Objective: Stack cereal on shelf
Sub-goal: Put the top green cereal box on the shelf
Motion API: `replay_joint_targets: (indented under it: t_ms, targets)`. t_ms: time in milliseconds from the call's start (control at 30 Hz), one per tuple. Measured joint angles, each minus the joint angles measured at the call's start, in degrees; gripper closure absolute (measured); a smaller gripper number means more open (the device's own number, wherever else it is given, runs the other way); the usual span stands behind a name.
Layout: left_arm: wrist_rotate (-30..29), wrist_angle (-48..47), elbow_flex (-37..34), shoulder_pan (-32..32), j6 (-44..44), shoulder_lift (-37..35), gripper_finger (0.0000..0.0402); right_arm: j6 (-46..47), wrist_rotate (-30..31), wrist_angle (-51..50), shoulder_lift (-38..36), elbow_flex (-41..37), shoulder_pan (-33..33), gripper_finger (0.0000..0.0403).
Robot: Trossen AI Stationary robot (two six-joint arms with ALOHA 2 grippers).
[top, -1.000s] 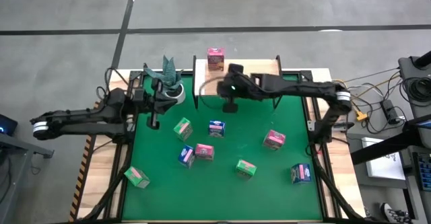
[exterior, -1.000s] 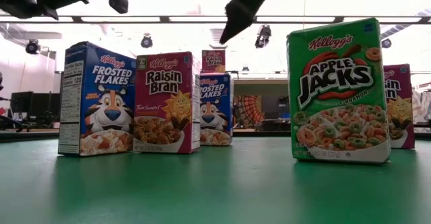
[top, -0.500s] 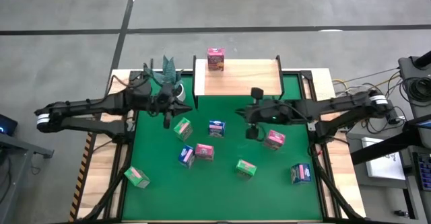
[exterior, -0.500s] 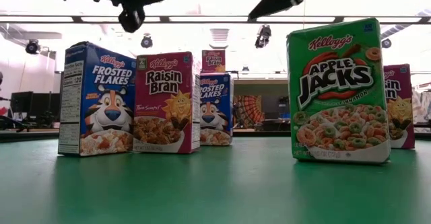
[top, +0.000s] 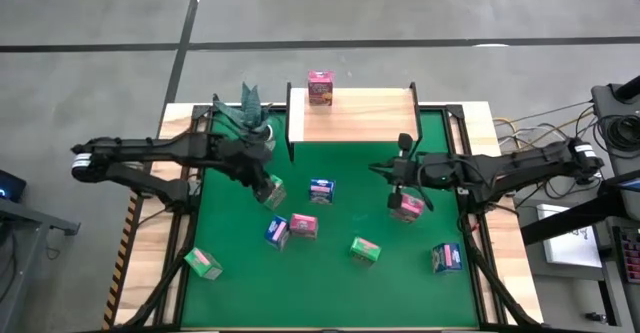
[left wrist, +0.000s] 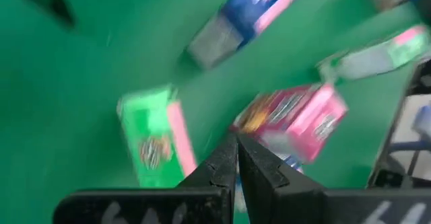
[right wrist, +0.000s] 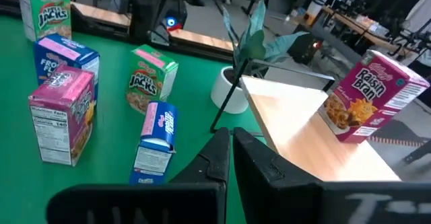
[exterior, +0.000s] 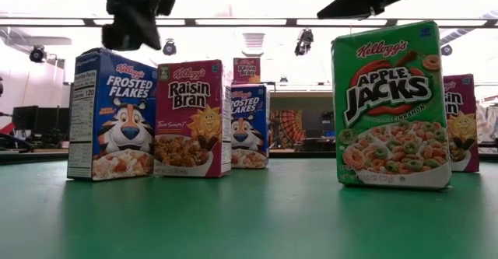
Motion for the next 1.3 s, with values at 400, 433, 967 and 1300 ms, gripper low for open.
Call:
replay_joint_targets:
  t_ms: [400, 433, 967, 1300]
  targets:
    - [-1.1, -11.3, 9.2, -0.4, -2.1, 8.2, 0.0398, -0.1, -2.8, 1.7, -0.8, -3.2, 0.0, 0.0394]
    - [-1.1, -12.4, 9.9, -0.4, -2.1, 9.2, 0.0394, -0.2, -2.8, 1.7, -0.8, -3.3, 0.0, 0.0394]
    - [-6.3, -22.4, 17.0, -0.7, -0.3, 20.6, 0.0210, -0.4, -3.0, 1.6, -0.8, -5.3, 0.0, 0.0394]
    - [-9.0, -19.5, 12.9, -0.7, -1.6, 20.1, 0.0196, -0.5, -4.2, 1.6, -0.8, -5.4, 0.0, 0.0394]
